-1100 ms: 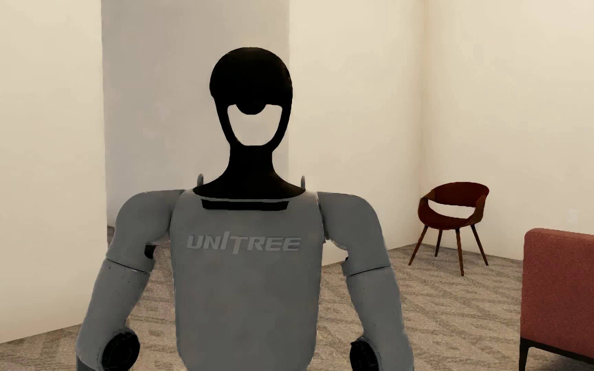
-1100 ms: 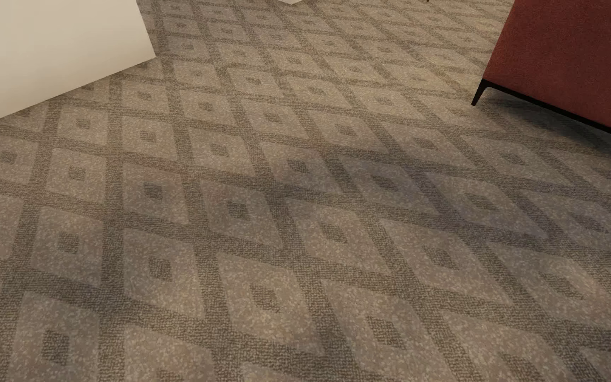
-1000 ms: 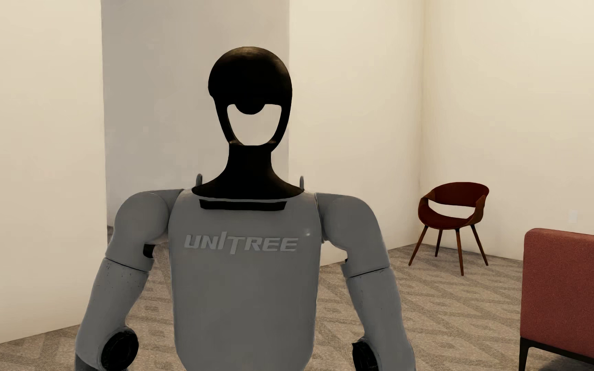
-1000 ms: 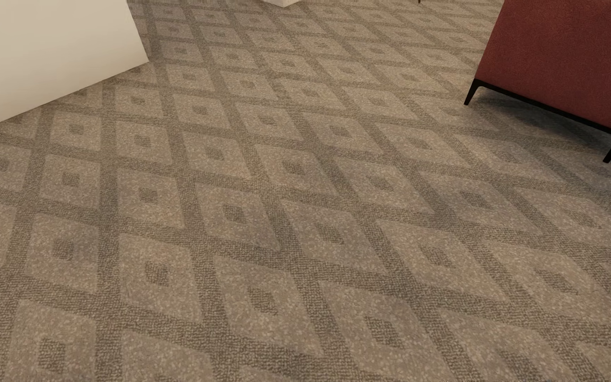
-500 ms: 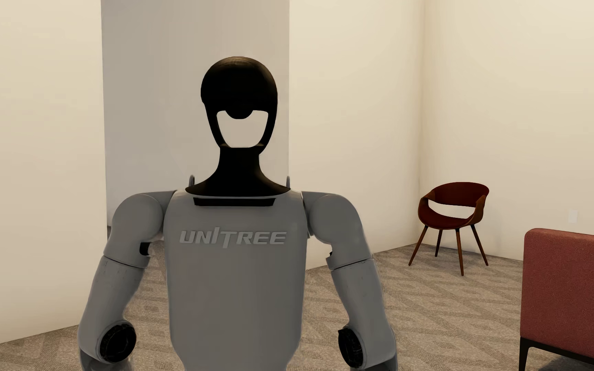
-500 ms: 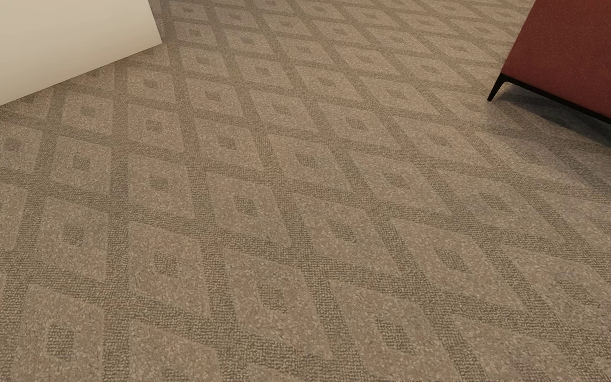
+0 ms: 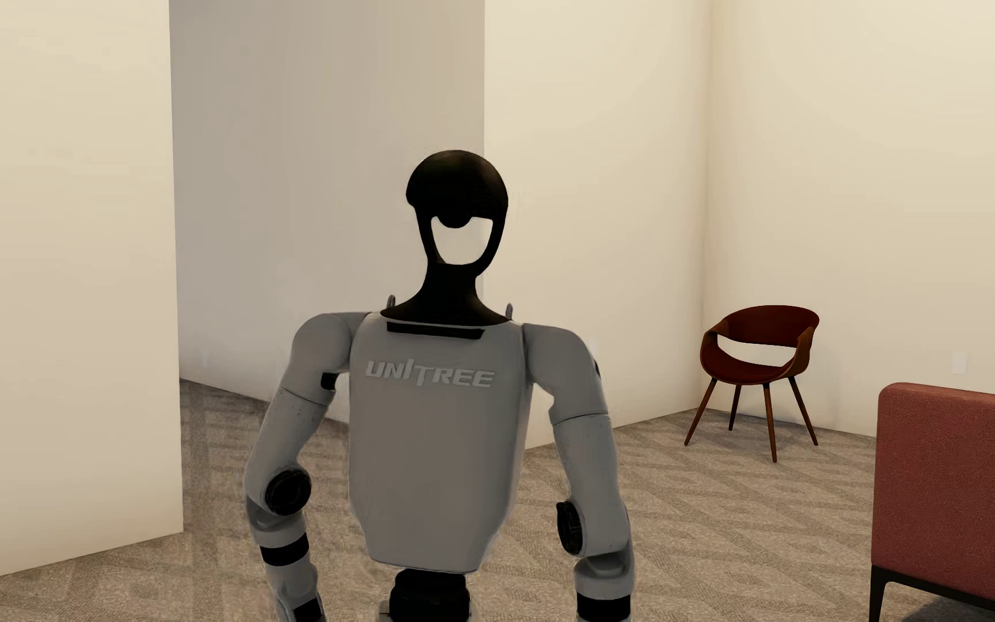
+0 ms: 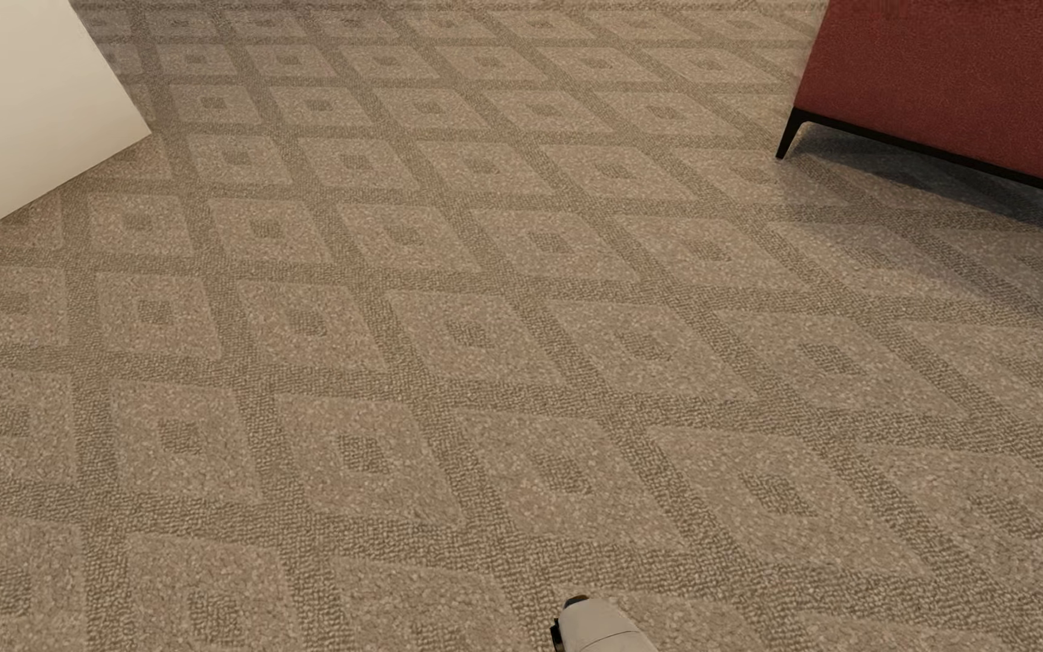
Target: Walk around the corner
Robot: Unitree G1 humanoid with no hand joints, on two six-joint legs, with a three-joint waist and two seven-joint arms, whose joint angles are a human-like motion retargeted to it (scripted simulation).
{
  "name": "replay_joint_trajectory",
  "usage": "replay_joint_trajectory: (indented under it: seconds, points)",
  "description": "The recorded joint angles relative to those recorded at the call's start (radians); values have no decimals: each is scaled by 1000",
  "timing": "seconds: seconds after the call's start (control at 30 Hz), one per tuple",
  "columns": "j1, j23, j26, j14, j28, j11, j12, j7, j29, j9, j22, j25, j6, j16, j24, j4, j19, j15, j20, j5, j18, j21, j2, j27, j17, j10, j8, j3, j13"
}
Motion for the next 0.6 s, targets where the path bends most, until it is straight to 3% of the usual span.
replay_joint_trajectory:
  seconds: [0.03, 0.07, 0.13, 0.17, 0.23, 0.3, 0.33, 0.37, 0.4, 0.43, 0.5, 0.57, 0.6]
  points:
    - [-94, 1, 0, 168, 0, 9, 24, 0, 0, -18, 11, 0, -13, 3, 0, 2, 0, -41, -12, -3, 0, -3, 36, 0, 5, 180, 0, 19, -1]
    - [-186, -22, 0, 265, 0, -4, 35, 0, 0, 17, 16, 0, -5, -5, 0, 32, 0, -76, -18, 34, 0, -25, 117, 0, 5, 397, 0, 37, -12]
    - [-389, -60, 0, 237, 0, -77, 71, 0, 0, 47, 8, 0, -24, 9, 0, 20, 0, -113, -23, 66, 0, -12, 275, 0, 11, 733, 0, 158, -38]
    - [-498, -98, 0, 232, 0, -128, 94, 0, 0, 43, 18, 0, -42, 1, 0, 0, 0, -119, 0, 57, 0, -17, 355, 0, 9, 760, 0, 214, -45]
    - [-640, -163, 0, 329, 0, -260, 144, 0, 0, 60, -21, 0, -69, 7, 0, -22, 0, -103, 70, 55, 0, -35, 536, 0, 11, 517, 0, 351, -66]
    - [-735, -225, 0, 388, 0, -365, 167, 0, 0, 56, -26, 0, -78, 26, 0, -39, 0, -102, 32, 44, 0, -32, 685, 0, -21, 138, 0, 423, -106]
    - [-765, -252, 0, 259, 0, -401, 175, 0, 0, 49, -25, 0, -77, 23, 0, -39, 0, -119, 47, 44, 0, -39, 749, 0, -33, -27, 0, 456, -124]
    - [-790, -272, 0, 35, 0, -413, 188, 0, 0, 34, -34, 0, -74, 27, 0, -33, 0, -138, 35, 42, 0, -42, 799, 0, -45, -127, 0, 472, -146]
    - [-814, -273, 0, -108, 0, -406, 193, 0, 0, 24, -14, 0, -79, 23, 0, -32, 0, -155, 29, 34, 0, -52, 832, 0, -49, -130, 0, 489, -166]
    - [-828, -267, 0, -33, 0, -391, 197, 0, 0, 31, -16, 0, -82, 28, 0, -28, 0, -154, 14, 31, 0, -72, 862, 0, -47, -128, 0, 524, -172]
    - [-902, -238, 0, 400, 0, -296, 200, 0, 0, 16, 3, 0, -121, 26, 0, -58, 0, -2, 4, -10, 0, -108, 873, 0, -23, 15, 0, 543, -154]
    - [-832, -180, 0, 428, 0, 42, 179, 0, 0, 12, 40, 0, -144, 22, 0, -121, 0, 349, -15, -54, 0, -85, 757, 0, -2, 111, 0, 486, -115]
    - [-776, -168, 0, 389, 0, 263, 172, 0, 0, 10, 18, 0, -152, 24, 0, -153, 0, 344, 5, -79, 0, -46, 632, 0, -7, 110, 0, 452, -106]
